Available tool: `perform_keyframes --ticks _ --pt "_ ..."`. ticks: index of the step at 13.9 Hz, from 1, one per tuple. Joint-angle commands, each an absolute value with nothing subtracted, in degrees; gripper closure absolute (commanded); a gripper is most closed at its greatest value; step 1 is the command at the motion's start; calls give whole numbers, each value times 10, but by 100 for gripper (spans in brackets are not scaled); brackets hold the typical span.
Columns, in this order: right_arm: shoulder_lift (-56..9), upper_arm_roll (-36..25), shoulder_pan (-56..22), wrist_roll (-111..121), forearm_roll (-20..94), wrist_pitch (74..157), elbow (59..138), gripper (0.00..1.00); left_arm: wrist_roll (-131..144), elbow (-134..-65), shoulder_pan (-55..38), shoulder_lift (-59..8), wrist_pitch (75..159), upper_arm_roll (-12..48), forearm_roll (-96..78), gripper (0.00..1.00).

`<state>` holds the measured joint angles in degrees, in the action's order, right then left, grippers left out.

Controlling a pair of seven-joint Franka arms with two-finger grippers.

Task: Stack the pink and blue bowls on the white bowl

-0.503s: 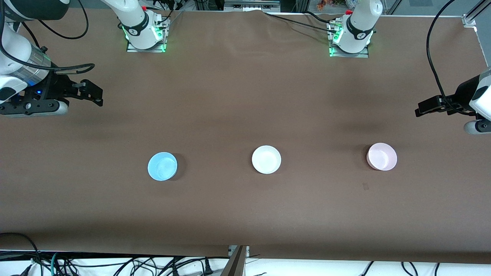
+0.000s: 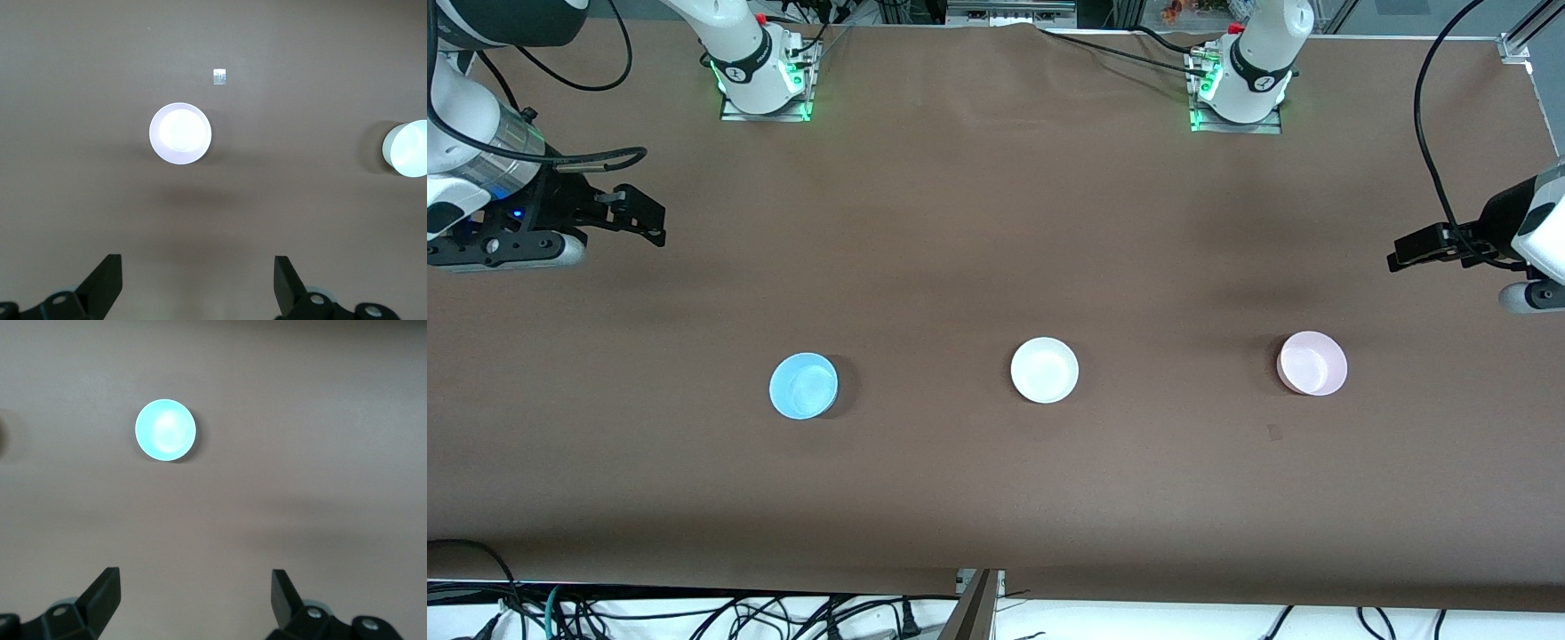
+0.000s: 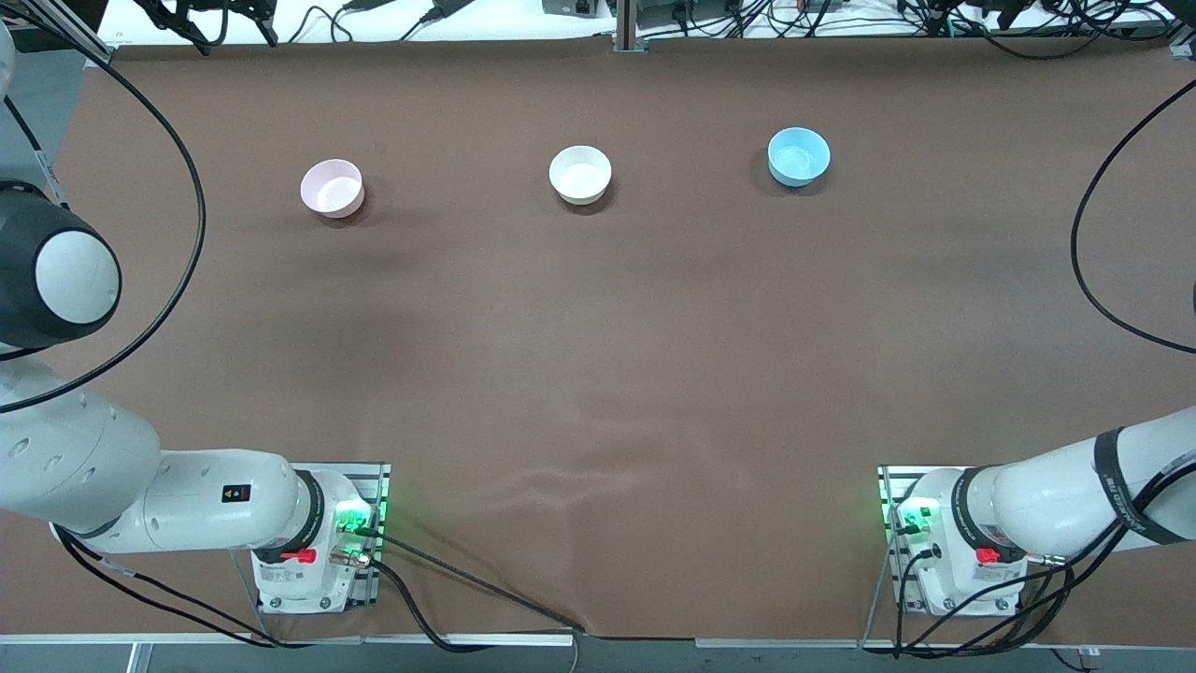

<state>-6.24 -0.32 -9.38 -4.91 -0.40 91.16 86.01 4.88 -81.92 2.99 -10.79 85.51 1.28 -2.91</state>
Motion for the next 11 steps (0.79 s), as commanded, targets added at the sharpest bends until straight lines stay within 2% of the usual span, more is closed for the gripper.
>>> perform_keyframes --ticks 1,11 --pt "-54 -3 -94 -55 -11 907 859 0 52 -804 30 -114 844 12 -38 0" --pt "-54 -4 -94 -55 -10 909 859 0 43 -816 41 -117 861 3 -40 0"
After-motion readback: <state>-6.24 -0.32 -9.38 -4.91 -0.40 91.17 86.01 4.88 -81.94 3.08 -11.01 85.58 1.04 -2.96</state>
